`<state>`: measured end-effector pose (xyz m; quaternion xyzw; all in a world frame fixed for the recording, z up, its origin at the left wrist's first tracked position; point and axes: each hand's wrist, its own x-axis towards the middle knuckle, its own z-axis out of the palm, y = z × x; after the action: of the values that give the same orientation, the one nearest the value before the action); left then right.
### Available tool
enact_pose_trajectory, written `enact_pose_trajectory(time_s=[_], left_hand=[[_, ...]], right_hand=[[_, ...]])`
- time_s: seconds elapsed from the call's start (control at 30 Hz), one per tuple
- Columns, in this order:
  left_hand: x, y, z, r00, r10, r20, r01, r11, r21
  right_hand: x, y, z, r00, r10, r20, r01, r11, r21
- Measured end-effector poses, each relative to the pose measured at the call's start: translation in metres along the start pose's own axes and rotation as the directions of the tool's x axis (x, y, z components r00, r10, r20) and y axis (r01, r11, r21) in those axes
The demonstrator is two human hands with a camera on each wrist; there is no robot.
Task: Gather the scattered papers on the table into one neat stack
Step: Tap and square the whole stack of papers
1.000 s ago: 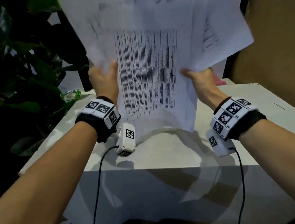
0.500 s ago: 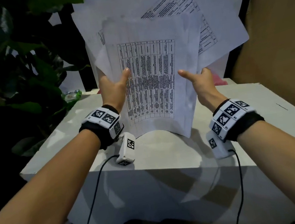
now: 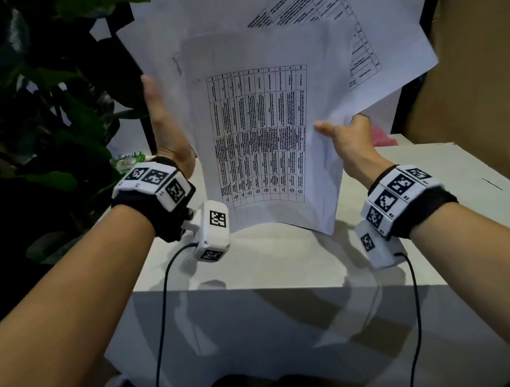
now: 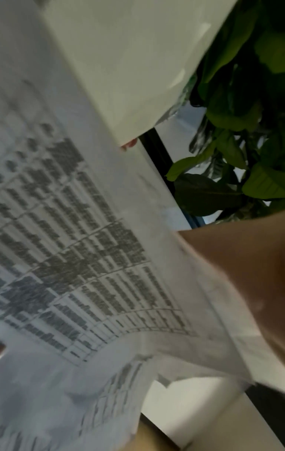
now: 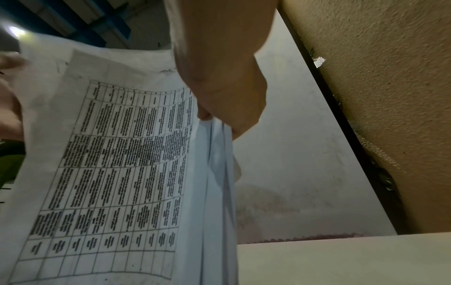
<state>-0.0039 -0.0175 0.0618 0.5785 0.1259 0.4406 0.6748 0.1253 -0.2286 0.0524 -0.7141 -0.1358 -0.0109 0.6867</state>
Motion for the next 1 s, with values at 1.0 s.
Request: enact_pose_trajectory(time_s=[1.0], left_hand=[[0.006, 0.077, 0.016, 0.831, -0.401, 0.385, 0.161, 0.837, 0.524]], right_hand=[[0.013, 0.005, -0.011, 0.990, -0.016, 0.142, 0.006, 0.997, 0.071]])
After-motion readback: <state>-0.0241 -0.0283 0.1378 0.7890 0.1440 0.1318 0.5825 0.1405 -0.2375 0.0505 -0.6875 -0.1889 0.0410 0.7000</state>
